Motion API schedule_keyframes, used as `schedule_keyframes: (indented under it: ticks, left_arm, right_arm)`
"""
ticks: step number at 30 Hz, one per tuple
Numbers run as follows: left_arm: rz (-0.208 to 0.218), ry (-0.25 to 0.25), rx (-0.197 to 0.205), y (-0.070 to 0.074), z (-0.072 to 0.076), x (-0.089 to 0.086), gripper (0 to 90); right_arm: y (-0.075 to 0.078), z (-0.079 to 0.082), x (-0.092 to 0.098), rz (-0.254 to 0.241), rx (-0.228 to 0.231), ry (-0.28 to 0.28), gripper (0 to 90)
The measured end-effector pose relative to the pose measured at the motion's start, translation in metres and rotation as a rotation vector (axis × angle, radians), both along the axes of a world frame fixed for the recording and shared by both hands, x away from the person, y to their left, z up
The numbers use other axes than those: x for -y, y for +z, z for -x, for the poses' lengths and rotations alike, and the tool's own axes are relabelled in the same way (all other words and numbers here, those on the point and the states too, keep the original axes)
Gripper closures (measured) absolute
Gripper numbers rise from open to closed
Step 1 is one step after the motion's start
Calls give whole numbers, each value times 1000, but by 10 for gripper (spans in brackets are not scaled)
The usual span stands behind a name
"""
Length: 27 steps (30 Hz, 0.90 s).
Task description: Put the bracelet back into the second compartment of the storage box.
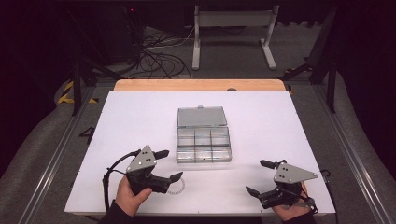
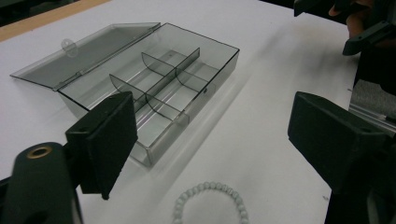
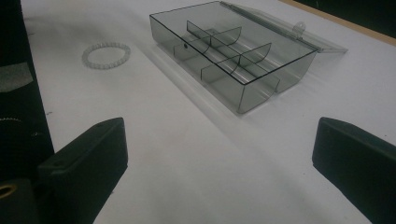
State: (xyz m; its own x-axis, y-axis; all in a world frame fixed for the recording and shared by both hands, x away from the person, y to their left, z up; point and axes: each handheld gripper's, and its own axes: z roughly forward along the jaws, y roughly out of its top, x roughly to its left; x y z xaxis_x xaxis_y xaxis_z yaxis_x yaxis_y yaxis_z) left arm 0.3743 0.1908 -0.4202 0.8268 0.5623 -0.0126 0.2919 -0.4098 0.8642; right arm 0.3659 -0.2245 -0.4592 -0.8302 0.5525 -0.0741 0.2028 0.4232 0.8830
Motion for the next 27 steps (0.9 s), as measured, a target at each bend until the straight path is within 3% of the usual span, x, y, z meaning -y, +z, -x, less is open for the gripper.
schedule_keyframes:
  ticks: [5,15,22,24,27]
  left_arm:
    - [-76,-8,-11,1,-3,2,225]
    - [-117,-34,-151,-1,-15,1,299]
    - [-174,-34,-176,-3,-19,1,329]
    - [-201,-35,-212,-5,-23,2,338]
    - [-217,-38,-227,-6,-25,2,372]
  right_arm:
    - [0,0,0,-1,-4,3,42]
    - [0,0,-1,2,-6,4,43]
    - [-1,0,-1,4,-10,8,45]
    - [-1,0,-2,3,-10,9,45]
    - [-1,0,-2,5,-12,9,46]
